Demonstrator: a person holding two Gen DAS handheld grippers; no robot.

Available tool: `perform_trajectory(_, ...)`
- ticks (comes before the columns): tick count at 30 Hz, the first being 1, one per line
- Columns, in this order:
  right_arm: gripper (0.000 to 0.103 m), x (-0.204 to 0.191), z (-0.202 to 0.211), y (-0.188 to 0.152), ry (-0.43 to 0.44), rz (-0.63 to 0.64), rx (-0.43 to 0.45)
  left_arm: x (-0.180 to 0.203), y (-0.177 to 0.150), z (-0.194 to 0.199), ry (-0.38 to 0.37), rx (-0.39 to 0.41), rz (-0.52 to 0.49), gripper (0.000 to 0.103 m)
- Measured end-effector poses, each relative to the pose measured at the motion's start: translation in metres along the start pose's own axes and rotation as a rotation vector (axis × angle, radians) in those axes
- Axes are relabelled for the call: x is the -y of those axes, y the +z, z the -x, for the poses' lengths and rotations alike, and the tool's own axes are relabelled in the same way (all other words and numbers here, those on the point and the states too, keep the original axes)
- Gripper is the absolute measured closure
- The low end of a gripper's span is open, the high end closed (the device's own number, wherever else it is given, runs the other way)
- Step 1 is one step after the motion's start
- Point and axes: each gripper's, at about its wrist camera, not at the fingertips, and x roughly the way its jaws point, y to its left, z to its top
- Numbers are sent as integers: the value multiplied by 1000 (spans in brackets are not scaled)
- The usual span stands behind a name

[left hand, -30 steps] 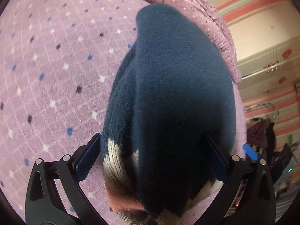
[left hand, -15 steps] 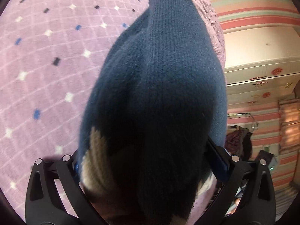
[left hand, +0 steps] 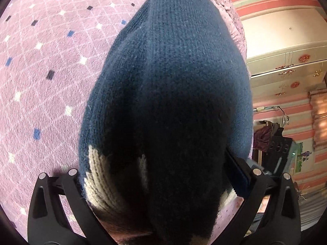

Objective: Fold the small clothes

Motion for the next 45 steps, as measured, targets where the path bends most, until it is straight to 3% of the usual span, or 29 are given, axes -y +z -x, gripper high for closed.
perform_trajectory(4, 2, 21, -18, -6, 133, -139, -34, 10, 3, -8, 16, 6, -11, 3)
perform_trajectory(10, 1, 11, -34, -7, 157, -126, -30, 23, -4, -19, 41, 6, -13, 3)
perform_trajectory(12, 8, 4, -36, -1, 134, -99, -39, 30, -4, -21, 71, 7, -28, 3)
perform_trajectory(17, 35, -19, -34, 3, 0, -55, -33, 55, -12, -28, 148, 41, -70, 9)
perform_trajectory(23, 51, -54, -30, 7, -112, 1, -8, 73, -19, -22, 182, 99, -100, 21)
perform_trajectory(27, 56, -74, -25, 7, -153, 53, 20, 92, -22, -15, 234, 140, -143, 34)
perform_trajectory(31, 60, -83, -16, 11, -157, 66, 33, 96, -21, -10, 239, 155, -139, 44)
perform_trajectory(34, 62, -85, -10, 16, -163, 96, 23, 95, -20, -8, 268, 166, -144, 47)
perform_trajectory(39, 63, -90, 2, 29, -144, 127, 48, 93, -19, -5, 224, 176, -117, 51)
perform_trajectory(45, 65, -82, 32, 36, -150, 150, 114, 102, -18, 3, 206, 199, -181, 55)
